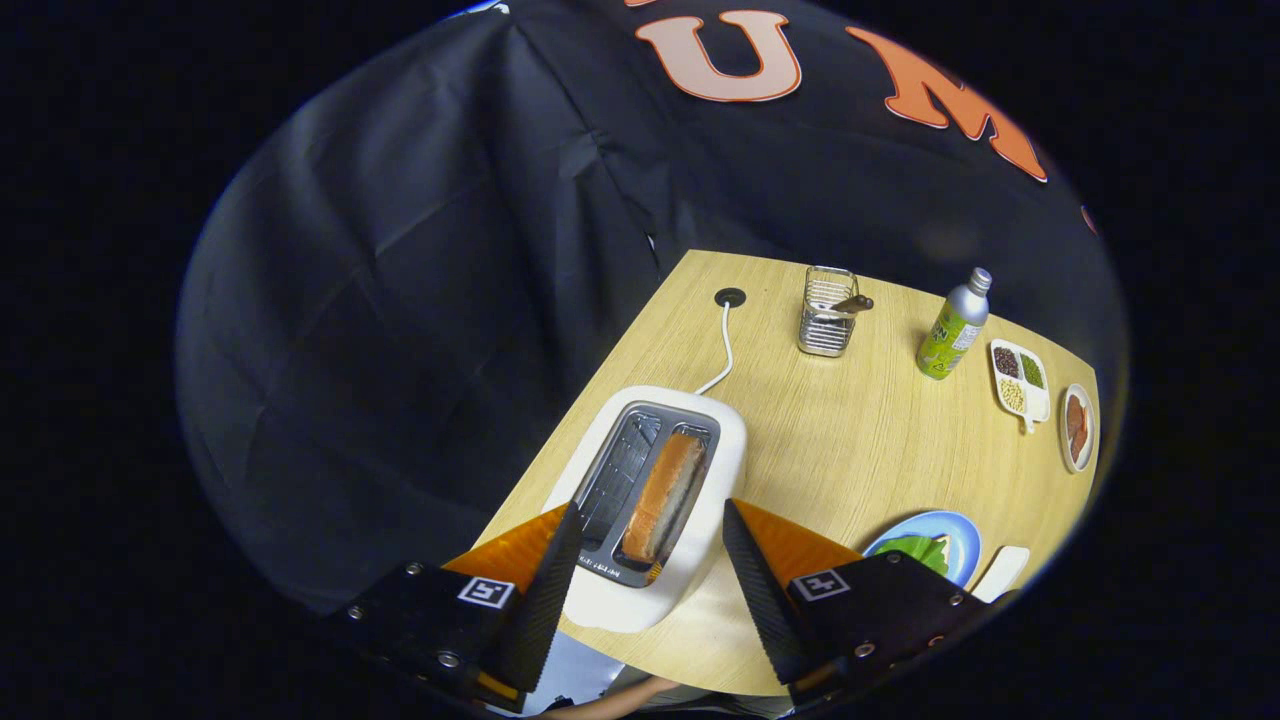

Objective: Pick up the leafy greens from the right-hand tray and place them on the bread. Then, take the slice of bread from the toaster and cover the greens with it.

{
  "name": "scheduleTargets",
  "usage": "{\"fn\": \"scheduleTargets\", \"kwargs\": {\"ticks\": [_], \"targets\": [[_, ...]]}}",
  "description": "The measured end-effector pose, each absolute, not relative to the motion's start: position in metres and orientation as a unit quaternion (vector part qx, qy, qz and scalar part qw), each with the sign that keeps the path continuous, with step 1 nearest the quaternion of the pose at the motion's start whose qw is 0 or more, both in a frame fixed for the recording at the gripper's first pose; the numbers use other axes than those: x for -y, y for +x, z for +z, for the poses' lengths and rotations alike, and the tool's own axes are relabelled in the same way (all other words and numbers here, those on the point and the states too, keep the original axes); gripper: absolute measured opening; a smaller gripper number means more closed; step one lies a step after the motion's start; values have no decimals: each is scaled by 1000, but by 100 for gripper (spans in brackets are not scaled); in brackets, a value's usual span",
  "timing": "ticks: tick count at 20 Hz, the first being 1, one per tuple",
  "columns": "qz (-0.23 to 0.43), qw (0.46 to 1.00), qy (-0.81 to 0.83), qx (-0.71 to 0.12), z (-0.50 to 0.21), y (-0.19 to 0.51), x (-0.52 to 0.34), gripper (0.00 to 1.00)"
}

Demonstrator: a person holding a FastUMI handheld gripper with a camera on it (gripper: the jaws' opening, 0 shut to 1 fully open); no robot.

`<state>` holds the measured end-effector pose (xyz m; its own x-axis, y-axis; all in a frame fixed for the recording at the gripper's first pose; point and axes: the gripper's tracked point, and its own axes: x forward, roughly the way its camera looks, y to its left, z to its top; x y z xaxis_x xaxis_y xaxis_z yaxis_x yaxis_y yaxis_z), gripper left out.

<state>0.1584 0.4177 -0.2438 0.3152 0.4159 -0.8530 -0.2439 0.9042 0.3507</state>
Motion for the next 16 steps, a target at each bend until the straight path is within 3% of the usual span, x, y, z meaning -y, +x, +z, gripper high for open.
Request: {"fn": "scheduleTargets", "kwargs": {"ticks": [5,13,16], "targets": [[174,806,81,-560,-262,160,-420,76],[150,796,131,-571,-273,166,-431,41],[144,794,165,-567,-273,170,-434,23]]}}
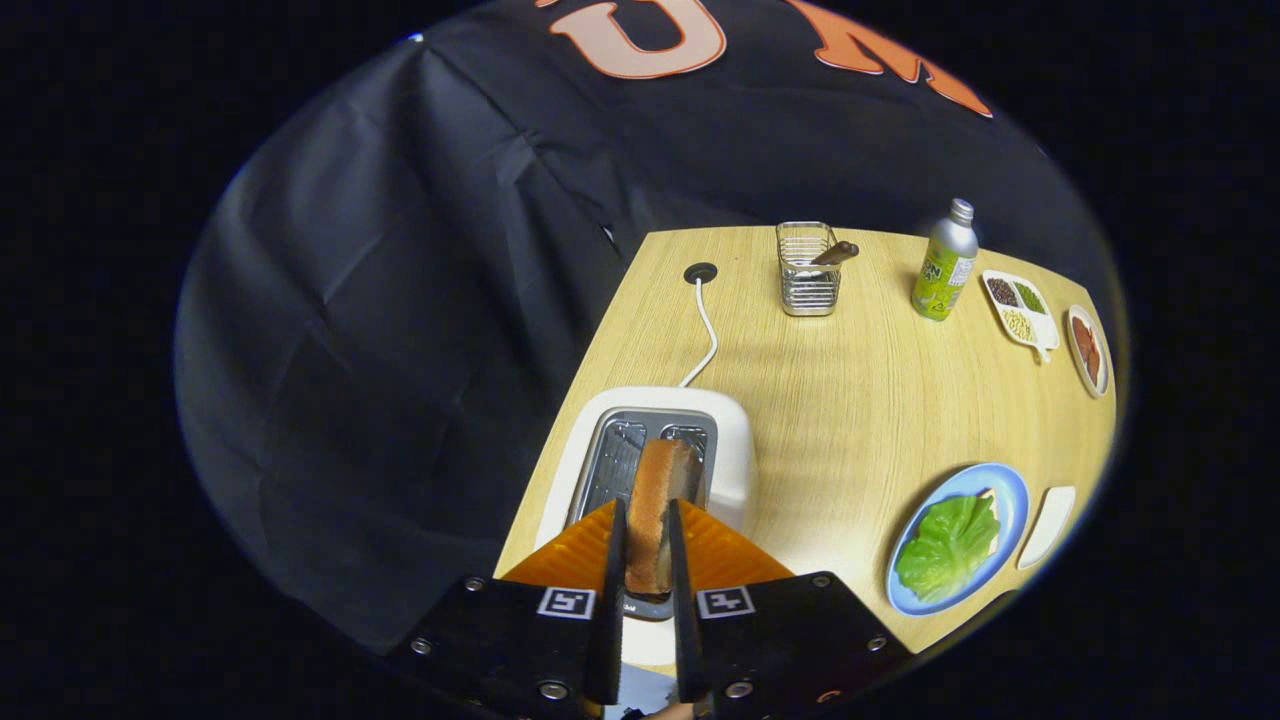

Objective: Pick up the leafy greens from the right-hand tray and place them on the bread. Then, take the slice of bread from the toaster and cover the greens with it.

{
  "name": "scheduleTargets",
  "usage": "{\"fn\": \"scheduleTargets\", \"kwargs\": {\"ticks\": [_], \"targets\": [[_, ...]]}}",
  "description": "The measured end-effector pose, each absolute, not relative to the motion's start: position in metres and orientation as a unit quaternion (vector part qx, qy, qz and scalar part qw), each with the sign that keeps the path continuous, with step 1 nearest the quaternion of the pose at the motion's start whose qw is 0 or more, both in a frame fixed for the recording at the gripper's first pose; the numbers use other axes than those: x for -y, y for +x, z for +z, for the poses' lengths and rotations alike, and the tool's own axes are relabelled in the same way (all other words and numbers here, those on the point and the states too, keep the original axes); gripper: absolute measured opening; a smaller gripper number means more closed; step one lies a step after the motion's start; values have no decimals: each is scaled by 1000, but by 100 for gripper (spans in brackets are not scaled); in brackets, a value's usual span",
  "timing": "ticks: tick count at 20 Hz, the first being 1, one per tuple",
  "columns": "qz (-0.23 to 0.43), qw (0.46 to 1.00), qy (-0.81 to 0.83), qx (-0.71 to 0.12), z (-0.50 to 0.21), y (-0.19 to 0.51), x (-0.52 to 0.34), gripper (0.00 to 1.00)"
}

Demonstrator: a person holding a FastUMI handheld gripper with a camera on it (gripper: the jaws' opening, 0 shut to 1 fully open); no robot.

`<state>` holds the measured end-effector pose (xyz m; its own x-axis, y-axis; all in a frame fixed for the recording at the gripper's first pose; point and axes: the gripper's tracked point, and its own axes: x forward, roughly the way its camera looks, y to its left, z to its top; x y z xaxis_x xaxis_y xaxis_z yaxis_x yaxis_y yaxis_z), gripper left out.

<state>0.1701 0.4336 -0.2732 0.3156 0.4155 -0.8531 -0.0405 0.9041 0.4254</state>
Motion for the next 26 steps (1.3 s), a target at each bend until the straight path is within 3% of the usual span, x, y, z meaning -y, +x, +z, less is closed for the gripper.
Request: {"fn": "scheduleTargets", "kwargs": {"ticks": [6,17,26], "targets": [[158,792,205,-552,-259,164,-419,9],[217,814,283,-459,-176,168,-387,8],[216,821,291,-442,-184,145,-309,8]]}}
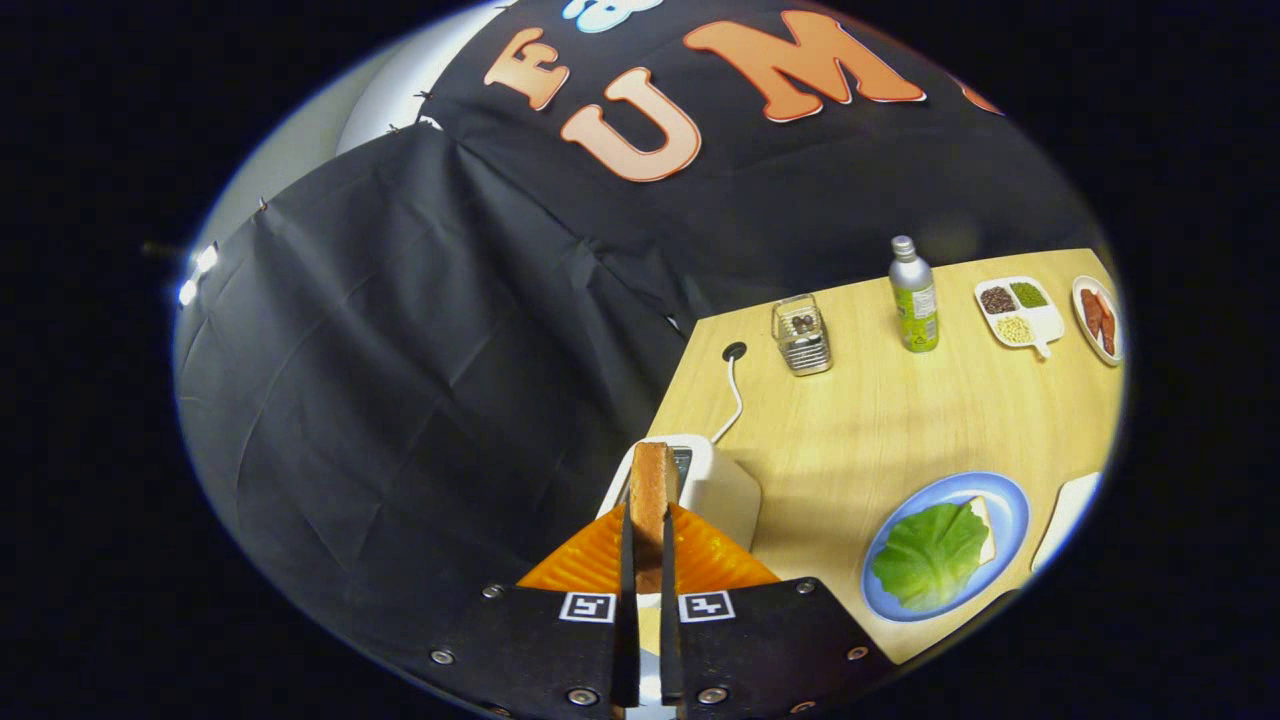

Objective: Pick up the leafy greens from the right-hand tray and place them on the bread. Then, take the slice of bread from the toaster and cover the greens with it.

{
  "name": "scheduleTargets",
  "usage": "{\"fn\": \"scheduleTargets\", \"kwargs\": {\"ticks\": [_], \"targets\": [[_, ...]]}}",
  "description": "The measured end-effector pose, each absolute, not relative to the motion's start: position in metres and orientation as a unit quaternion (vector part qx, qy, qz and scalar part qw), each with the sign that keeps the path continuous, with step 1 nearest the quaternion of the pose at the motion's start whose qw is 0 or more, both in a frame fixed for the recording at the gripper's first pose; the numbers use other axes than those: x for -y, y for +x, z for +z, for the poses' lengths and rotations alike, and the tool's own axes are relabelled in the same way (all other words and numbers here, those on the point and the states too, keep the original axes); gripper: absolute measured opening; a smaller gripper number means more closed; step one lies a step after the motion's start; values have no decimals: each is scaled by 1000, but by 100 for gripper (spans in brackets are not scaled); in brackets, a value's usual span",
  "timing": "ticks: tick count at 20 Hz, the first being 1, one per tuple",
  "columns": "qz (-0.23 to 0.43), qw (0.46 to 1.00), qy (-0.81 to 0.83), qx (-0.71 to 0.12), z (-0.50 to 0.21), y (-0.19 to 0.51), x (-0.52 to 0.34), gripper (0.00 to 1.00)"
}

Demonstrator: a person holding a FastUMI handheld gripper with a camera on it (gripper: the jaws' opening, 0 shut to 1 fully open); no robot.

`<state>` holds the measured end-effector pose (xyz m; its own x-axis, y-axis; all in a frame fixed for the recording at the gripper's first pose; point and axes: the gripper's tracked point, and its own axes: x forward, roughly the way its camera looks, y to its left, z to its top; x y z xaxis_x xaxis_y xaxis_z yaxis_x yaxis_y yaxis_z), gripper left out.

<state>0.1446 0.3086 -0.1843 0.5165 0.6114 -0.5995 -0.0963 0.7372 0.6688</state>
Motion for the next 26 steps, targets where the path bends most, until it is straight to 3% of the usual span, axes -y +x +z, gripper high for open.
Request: {"fn": "scheduleTargets", "kwargs": {"ticks": [9,26], "targets": [[177,820,311,-447,-225,130,-225,8],[159,791,316,-499,-313,85,-155,8]]}}
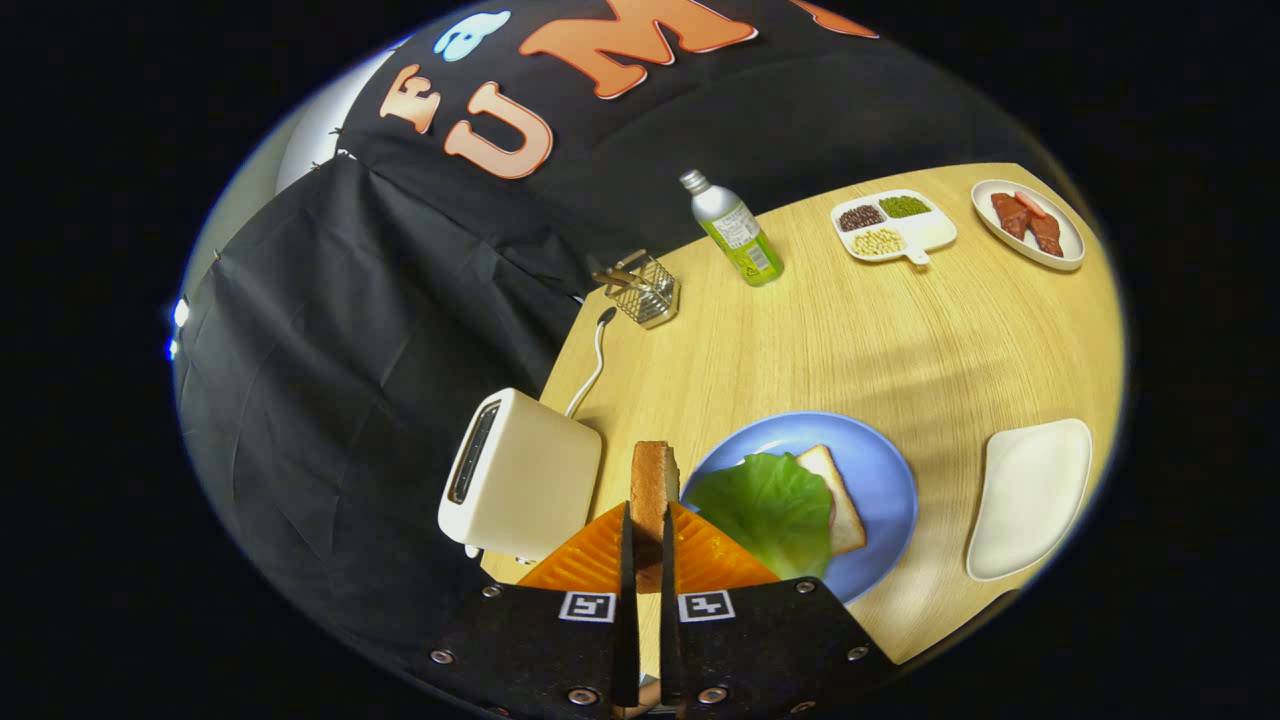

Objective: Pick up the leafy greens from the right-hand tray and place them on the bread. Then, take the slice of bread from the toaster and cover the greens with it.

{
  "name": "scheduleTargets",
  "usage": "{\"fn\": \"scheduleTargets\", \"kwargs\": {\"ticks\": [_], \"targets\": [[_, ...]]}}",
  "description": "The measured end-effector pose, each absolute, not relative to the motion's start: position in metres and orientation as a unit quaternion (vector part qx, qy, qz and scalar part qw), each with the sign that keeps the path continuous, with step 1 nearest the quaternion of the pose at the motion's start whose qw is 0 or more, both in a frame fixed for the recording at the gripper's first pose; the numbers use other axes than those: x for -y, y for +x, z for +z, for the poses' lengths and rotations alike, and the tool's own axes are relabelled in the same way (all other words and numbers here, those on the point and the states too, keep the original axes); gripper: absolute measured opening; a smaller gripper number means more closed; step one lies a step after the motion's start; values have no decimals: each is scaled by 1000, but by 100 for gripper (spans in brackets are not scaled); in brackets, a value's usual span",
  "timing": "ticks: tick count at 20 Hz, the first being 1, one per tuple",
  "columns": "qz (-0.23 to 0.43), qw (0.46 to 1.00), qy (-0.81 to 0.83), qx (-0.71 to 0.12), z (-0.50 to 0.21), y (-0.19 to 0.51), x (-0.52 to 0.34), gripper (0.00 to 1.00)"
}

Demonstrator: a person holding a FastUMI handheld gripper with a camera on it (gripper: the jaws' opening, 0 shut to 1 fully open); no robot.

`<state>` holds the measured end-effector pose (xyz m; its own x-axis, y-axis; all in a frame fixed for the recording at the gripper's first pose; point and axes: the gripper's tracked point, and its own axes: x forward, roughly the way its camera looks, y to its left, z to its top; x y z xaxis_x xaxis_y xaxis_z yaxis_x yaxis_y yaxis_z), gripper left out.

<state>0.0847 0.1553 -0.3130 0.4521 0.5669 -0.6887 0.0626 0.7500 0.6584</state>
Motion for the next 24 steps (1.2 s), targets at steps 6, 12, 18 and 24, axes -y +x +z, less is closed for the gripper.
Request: {"fn": "scheduleTargets", "kwargs": {"ticks": [6,12,18,24], "targets": [[144,791,312,-507,-349,86,-137,8],[126,804,273,-513,-375,85,-115,10],[99,829,210,-509,-401,88,-100,24],[70,871,161,-459,-381,111,-90,48]]}}
